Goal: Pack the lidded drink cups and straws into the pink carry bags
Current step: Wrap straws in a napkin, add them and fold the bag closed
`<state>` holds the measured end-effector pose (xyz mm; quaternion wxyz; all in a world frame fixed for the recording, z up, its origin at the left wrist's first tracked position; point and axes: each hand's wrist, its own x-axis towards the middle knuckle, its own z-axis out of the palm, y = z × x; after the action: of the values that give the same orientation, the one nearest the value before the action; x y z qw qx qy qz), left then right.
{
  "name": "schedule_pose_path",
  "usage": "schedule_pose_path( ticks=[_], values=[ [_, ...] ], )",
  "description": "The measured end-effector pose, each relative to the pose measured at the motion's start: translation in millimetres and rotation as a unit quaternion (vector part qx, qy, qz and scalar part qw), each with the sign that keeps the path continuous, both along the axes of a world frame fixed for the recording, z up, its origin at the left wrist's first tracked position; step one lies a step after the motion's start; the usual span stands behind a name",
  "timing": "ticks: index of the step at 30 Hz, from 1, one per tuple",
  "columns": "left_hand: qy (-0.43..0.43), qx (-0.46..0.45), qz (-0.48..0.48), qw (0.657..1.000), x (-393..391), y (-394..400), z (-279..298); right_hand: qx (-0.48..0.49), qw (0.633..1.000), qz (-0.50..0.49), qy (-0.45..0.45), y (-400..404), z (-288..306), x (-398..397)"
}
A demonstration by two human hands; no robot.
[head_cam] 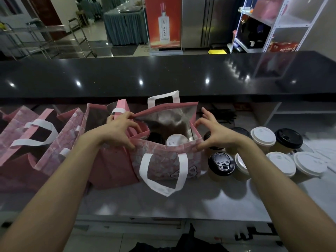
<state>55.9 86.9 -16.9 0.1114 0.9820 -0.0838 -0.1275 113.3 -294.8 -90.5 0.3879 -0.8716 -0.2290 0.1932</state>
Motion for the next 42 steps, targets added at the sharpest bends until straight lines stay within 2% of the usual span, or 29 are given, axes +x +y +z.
schedule_pose_path(
  ticks=[7,14,17,20,23,26,28,33,42],
  values=[
    [-0.026,-0.002,-0.005,1.000,4,9,-6,0.025,0.999,0.021,0.033,8,20,19],
    [-0.123,-0.019,-0.004,0.992,16,20,-20,0.042,0.992,-0.073,-0.095,8,9,14],
    [-0.147,-0.064,0.027,0.987,16,23,-30,0.066,0.983,-0.112,-0.128,7,-3,6],
    [-0.164,-0.092,0.017,0.982,16,21,-32,0.081,0.978,-0.136,-0.136,8,-8,2],
    [-0.156,-0.025,-0.022,0.987,22,19,-30,0.055,0.980,-0.109,-0.160,10,-4,-1],
    [-0.179,0.049,-0.043,0.982,22,12,-28,0.016,0.970,-0.082,-0.228,12,-3,-4],
    [-0.205,0.043,-0.060,0.976,21,5,-28,0.014,0.965,-0.082,-0.247,14,-3,-5],
    [-0.200,0.003,-0.059,0.978,20,-5,-24,0.002,0.966,-0.077,-0.248,21,0,-7],
    [-0.188,0.032,-0.080,0.978,18,-5,-26,-0.065,0.949,-0.018,-0.307,24,2,-14]
  ],
)
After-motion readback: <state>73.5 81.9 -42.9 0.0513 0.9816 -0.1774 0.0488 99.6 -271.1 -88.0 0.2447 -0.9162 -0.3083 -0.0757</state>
